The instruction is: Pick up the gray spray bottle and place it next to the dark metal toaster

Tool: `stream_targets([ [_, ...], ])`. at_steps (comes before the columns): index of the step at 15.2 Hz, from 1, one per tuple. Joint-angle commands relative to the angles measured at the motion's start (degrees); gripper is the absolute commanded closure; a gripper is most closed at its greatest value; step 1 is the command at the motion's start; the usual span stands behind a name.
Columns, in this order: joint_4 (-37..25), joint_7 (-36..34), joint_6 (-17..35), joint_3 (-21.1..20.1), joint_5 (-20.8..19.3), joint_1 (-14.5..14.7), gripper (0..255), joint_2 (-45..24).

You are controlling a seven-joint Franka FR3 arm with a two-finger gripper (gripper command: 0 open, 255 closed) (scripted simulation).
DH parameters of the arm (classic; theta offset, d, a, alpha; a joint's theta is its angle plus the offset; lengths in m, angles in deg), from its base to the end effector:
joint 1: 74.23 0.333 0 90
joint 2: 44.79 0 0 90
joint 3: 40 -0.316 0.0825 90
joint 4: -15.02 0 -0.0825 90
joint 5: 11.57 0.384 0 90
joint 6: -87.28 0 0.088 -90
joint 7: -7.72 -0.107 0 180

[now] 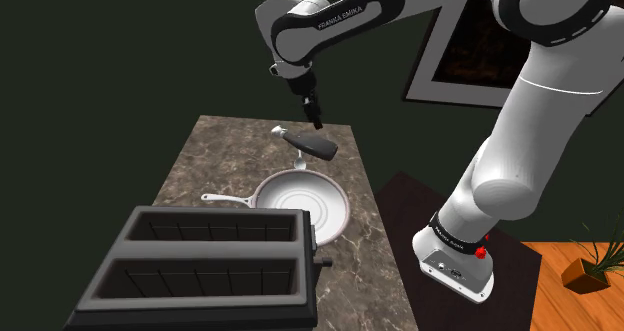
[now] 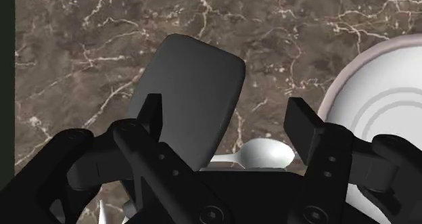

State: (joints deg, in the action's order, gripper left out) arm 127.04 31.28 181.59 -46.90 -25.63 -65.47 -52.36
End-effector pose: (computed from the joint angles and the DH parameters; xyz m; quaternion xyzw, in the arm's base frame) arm 0.5205 0.1192 0.3859 0.9009 0.3601 -0.2235 0.0941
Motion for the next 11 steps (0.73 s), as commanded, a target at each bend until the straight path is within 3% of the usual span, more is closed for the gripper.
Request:
stream_targets([
  [1, -0.41, -4.5, 4.37, 0.55, 3.34, -0.61, 0, -1.46],
  [8, -2.32, -18.64, 22.1, 2.34, 15.29, -2.95, 0, -6.45],
  [11, -0.9, -18.67, 24.26, 2.33, 15.25, -2.9, 0, -7.2],
])
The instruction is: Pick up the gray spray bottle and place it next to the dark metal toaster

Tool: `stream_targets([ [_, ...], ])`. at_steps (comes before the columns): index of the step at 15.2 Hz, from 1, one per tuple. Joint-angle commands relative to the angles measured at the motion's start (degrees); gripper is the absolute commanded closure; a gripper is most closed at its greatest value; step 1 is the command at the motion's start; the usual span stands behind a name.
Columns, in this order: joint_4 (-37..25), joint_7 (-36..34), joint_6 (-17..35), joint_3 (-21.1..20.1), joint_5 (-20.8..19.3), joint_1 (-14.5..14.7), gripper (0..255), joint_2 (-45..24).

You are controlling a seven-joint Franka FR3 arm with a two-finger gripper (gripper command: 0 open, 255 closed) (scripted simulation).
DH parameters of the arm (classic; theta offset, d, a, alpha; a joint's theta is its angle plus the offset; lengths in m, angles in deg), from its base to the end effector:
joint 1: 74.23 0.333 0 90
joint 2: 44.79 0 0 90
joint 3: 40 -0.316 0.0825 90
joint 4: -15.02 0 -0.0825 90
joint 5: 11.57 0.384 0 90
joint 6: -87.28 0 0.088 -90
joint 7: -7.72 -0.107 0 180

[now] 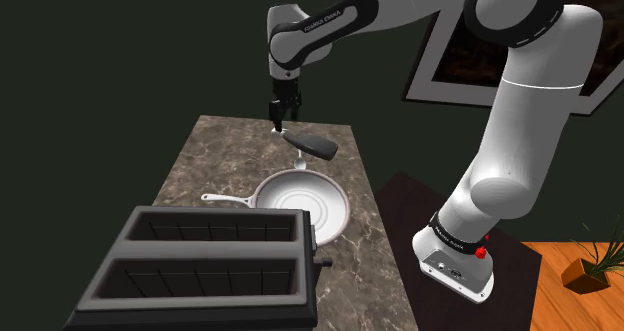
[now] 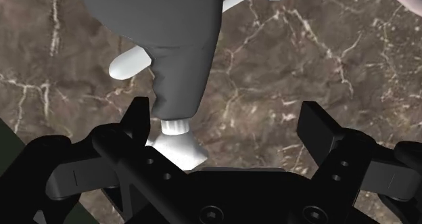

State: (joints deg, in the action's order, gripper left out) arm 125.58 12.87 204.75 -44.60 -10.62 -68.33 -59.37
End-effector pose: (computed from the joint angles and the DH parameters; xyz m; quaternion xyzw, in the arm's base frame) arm 0.5840 0.1073 0.3472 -0.9890 -0.1310 0.0672 0.0141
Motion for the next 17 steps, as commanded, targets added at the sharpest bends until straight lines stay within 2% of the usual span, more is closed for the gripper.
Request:
stream_targets([
  [1, 1.01, -0.27, 1.81, 0.03, 0.23, -0.03, 0, -0.45],
  [5, 2.53, -0.31, 4.36, 0.02, 0.17, 0.04, 0, -1.49],
  [13, 2.51, -0.31, 4.35, 0.03, 0.17, 0.04, 0, -1.49],
  [14, 2.51, -0.31, 4.35, 0.03, 0.17, 0.04, 255, -1.49],
  [17, 2.51, -0.31, 4.35, 0.03, 0.17, 0.04, 255, -1.49],
])
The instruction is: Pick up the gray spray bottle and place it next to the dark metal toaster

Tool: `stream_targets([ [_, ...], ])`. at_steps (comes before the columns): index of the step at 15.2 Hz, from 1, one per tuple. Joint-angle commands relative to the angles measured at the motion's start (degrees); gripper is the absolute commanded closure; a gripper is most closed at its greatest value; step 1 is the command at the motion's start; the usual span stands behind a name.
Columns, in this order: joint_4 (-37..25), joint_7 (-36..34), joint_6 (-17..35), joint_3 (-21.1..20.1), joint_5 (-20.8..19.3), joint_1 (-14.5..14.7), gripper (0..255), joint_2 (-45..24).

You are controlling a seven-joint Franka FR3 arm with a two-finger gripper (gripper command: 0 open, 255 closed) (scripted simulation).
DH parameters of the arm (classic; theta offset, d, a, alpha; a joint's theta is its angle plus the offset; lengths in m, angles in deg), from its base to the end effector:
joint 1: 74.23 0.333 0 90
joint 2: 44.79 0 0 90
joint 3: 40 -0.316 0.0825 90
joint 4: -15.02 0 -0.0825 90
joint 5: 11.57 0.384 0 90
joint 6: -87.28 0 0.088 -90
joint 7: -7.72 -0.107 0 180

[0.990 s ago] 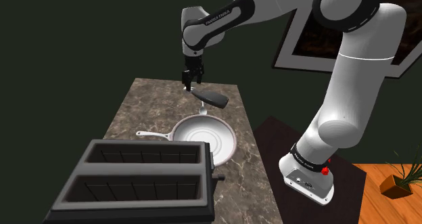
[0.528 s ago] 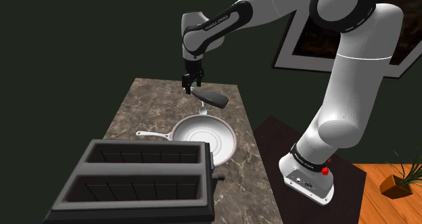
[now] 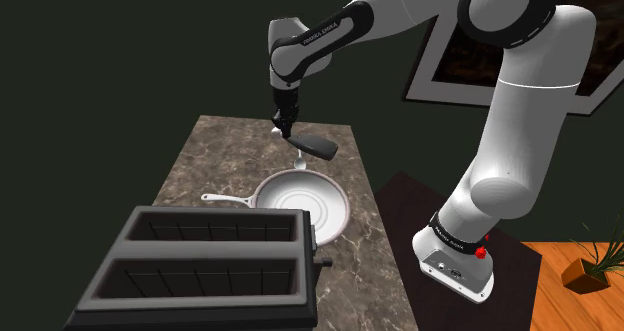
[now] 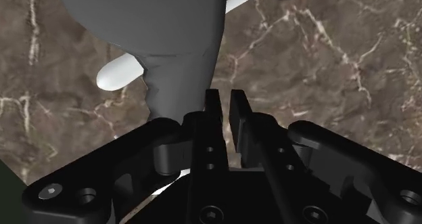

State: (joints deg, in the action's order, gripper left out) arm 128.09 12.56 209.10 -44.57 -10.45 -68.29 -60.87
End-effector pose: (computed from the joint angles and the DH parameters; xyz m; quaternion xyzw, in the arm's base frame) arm 0.5805 0.1070 0.3185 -0.9897 -0.1268 0.0644 0.0159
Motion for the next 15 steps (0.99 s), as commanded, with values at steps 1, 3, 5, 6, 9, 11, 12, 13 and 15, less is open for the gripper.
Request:
stream_targets([
  [1, 0.0, 0.0, 0.0, 0.0, 0.0, 0.0, 255, 0.0],
  [3, 0.0, 0.0, 0.0, 0.0, 0.0, 0.0, 255, 0.0],
  [5, 0.0, 0.0, 0.0, 0.0, 0.0, 0.0, 255, 0.0],
  [6, 0.0, 0.0, 0.0, 0.0, 0.0, 0.0, 255, 0.0],
  [9, 8.48, 11.34, 8.28, -0.24, 2.1, -3.04, 0, 5.66],
  [11, 11.12, 15.52, 11.53, -0.24, 3.25, -4.02, 0, 6.73],
  [12, 11.34, 15.51, 12.24, -0.25, 3.24, -3.97, 0, 6.24],
  [13, 11.55, 15.5, 12.95, -0.26, 3.24, -3.94, 0, 5.74],
  [15, 11.92, 15.48, 14.36, -0.29, 3.21, -3.87, 0, 4.71],
])
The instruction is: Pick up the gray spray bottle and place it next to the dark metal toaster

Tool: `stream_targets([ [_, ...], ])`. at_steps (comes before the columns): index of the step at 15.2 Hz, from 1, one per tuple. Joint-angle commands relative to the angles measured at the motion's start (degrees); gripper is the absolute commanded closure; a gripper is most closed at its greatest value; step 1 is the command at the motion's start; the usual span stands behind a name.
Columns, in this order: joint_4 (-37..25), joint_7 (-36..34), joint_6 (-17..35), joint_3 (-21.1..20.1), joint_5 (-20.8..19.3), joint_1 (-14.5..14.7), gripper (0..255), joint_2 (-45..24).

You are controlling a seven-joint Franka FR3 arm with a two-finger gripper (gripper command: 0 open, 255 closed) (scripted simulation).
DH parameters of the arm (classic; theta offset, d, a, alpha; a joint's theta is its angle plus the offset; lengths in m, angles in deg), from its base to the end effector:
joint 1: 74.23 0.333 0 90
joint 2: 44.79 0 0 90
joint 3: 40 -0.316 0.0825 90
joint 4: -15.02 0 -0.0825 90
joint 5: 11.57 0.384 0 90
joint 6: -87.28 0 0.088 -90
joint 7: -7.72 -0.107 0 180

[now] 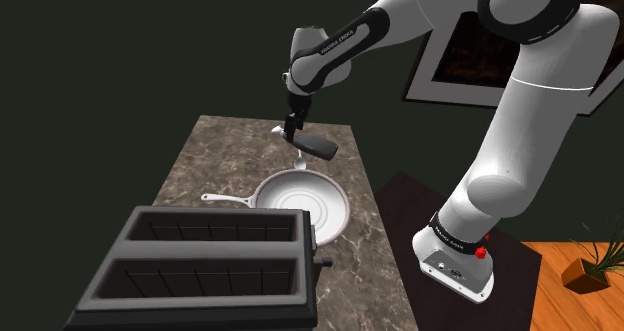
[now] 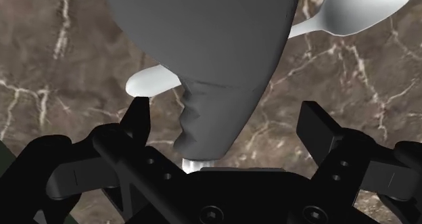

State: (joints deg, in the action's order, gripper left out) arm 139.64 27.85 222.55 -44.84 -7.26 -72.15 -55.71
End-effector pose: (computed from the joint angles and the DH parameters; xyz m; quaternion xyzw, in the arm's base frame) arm 0.5521 0.0676 0.3044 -0.9778 -0.2069 -0.0018 0.0344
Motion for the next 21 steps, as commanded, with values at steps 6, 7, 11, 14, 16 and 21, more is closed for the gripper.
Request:
stream_targets([
  [6, 0.77, 0.16, 2.7, -0.04, 0.0, 0.09, 0, -1.83],
  [7, 0.77, 0.16, 2.7, -0.04, 0.0, 0.09, 0, -1.83],
  [11, 0.77, 0.16, 2.7, -0.05, 0.0, 0.09, 255, -1.84],
  [14, 0.77, 0.16, 2.7, -0.05, 0.0, 0.09, 255, -1.83],
  [16, 0.78, 0.16, 2.7, -0.05, 0.0, 0.09, 255, -1.82],
  [21, 0.63, 0.13, 2.01, -0.05, 0.01, 0.07, 255, -1.28],
])
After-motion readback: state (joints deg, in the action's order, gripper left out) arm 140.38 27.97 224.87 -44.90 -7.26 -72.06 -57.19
